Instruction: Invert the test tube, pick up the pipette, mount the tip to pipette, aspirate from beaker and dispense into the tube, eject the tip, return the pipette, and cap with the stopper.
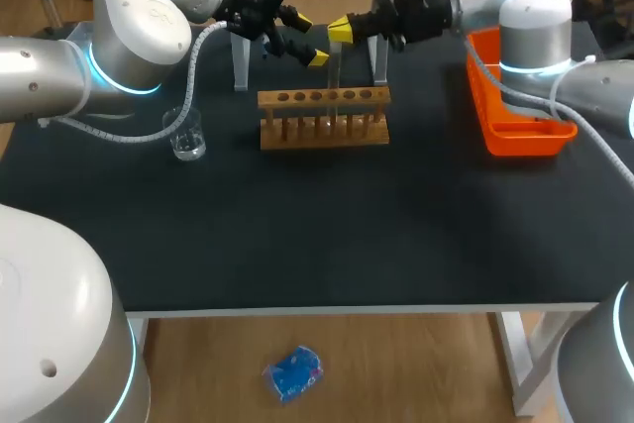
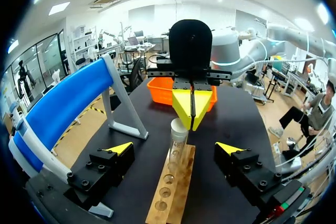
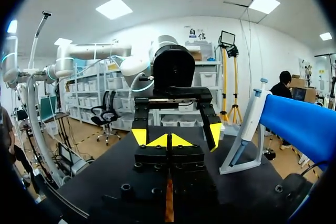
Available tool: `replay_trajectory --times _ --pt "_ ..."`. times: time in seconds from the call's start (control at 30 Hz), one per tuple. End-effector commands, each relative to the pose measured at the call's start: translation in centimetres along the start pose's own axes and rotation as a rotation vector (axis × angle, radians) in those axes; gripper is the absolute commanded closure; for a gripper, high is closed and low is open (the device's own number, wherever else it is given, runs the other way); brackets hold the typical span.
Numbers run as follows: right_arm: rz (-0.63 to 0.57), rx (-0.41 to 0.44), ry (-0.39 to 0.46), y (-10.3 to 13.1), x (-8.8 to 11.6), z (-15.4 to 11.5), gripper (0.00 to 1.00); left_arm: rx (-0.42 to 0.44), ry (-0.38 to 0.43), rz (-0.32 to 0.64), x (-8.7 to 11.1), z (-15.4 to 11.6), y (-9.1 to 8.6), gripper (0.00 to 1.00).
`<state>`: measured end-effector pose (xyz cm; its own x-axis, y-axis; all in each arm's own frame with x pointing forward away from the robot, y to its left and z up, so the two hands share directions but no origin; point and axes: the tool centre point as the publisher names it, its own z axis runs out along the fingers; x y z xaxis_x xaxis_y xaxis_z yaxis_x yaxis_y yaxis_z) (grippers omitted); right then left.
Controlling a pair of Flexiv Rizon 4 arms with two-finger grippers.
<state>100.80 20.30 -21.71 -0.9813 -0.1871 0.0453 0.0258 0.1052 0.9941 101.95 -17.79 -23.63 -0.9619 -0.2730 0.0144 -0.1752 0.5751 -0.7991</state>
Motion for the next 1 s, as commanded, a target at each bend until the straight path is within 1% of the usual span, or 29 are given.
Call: replay_trajectory --times 0.03,0.63,1.0 --pt "0.002 -0.01 0.009 -0.5 -0.3 -0.1 1.0 -0.004 0.002 -0.001 -0.1 0.0 -0.1 0.0" --pt "-0.017 -0.015 0.003 -0.7 -0.9 -0.1 1.0 -0.004 0.002 -0.001 -0.1 0.0 -0.1 0.0" --pt "0.003 -0.016 0.007 -1.8 -1.1 0.3 1.0 -0.004 0.002 -0.001 -0.1 0.0 -0.1 0.0"
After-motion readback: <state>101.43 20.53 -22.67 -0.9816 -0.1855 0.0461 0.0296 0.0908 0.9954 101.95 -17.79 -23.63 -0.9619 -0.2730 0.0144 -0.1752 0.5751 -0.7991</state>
